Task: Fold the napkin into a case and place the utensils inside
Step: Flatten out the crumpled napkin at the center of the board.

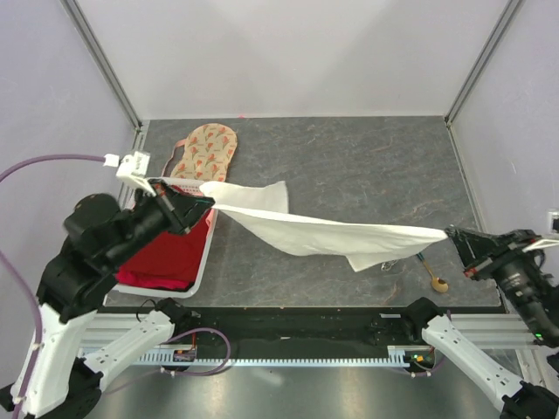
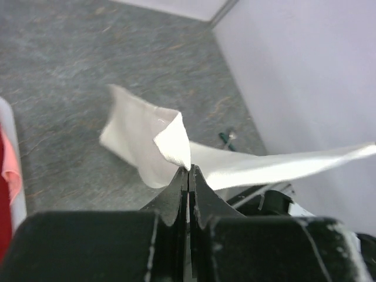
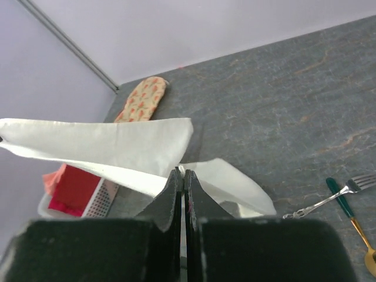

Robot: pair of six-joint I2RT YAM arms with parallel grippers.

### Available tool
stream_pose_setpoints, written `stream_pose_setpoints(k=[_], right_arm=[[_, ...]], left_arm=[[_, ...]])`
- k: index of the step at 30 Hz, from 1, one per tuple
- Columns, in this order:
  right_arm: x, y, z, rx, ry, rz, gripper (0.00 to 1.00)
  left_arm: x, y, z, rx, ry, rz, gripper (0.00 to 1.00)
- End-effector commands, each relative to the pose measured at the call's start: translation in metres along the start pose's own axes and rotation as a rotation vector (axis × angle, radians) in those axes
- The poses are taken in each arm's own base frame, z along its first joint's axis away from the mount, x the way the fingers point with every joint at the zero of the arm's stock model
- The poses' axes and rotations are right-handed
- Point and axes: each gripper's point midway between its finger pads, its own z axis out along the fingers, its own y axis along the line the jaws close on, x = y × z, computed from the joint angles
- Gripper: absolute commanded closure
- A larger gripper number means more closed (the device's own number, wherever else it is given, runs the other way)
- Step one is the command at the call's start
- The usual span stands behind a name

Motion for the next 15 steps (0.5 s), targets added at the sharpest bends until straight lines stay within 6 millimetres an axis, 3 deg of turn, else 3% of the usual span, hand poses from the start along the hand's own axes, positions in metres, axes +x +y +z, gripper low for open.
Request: stream_pose_setpoints(k=[1, 3, 7, 9, 10, 11, 13, 14, 15], right_arm=[[-0.013, -0.003, -0.015, 0.058, 0.002, -0.031, 1.0], [-0.02, -0.002, -0.014, 0.078, -0.013, -0.03, 1.0], [-0.032, -0.015, 0.009, 0.219, -0.047, 0.003, 1.0], [-0.039, -0.023, 0.021, 0.289, -0.065, -0.007, 1.0], [-0.037, -0.027, 0.036, 0.342, -0.04, -0.023, 1.0], [-0.042, -0.038, 0.043, 0.426, -0.063, -0.037, 1.0], [-0.036, -0.044, 0.073, 0.517, -0.016, -0.084, 1.0], [-0.038, -0.05, 0.081, 0.564, -0.015, -0.119, 1.0], [-0.037, -0.052, 0.096, 0.587, -0.015, -0.148, 1.0]], left_arm=[[-0.021, -0.018, -0.033, 0.073, -0.089, 0.017, 0.98], [-0.026, -0.025, -0.035, 0.091, -0.095, -0.009, 0.98], [-0.043, -0.04, -0.013, 0.097, -0.077, -0.016, 0.98], [-0.055, -0.026, 0.003, -0.013, -0.104, -0.053, 0.98], [-0.069, -0.026, 0.004, -0.042, -0.139, -0.066, 0.98], [-0.072, -0.011, 0.029, -0.141, -0.133, -0.071, 0.98], [-0.075, 0.006, 0.049, -0.261, -0.128, -0.119, 0.98], [-0.069, 0.02, 0.08, -0.342, -0.092, -0.104, 0.98], [-0.064, 0.027, 0.097, -0.38, -0.059, -0.09, 0.98]])
